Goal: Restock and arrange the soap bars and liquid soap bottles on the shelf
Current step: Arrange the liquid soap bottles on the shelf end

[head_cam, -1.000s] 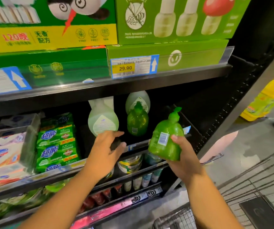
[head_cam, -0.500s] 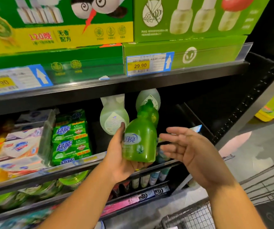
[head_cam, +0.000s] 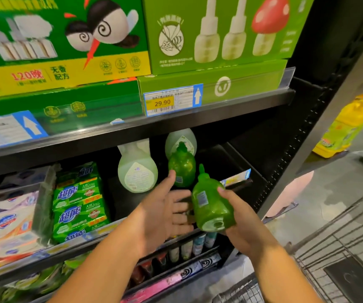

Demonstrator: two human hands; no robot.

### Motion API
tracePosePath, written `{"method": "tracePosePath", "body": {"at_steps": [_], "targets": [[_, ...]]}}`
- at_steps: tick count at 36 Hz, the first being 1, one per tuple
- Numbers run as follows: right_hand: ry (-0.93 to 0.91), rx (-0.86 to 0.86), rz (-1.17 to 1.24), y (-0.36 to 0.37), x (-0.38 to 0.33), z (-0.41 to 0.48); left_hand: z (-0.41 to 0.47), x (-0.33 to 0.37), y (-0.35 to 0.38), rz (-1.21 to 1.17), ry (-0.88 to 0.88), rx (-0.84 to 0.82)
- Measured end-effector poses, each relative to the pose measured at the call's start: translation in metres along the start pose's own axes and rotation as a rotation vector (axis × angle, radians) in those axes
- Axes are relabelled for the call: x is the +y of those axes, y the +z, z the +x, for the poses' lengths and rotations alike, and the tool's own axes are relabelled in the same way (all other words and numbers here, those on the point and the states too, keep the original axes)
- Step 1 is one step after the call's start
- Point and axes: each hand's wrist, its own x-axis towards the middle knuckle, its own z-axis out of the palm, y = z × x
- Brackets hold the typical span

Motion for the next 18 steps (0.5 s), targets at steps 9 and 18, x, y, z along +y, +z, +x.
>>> {"method": "tracePosePath", "body": {"at_steps": [9, 18], "targets": [[-0.518, -0.129, -0.513, 0.0, -0.006, -0.006, 0.0, -0.019, -0.002, 0.058, 0.414, 0.047], [-0.98, -0.31, -0.648, 0.0, -0.034, -0.023, -0.008, -0.011, -0.017, 0.226, 0.98, -0.02]]}}
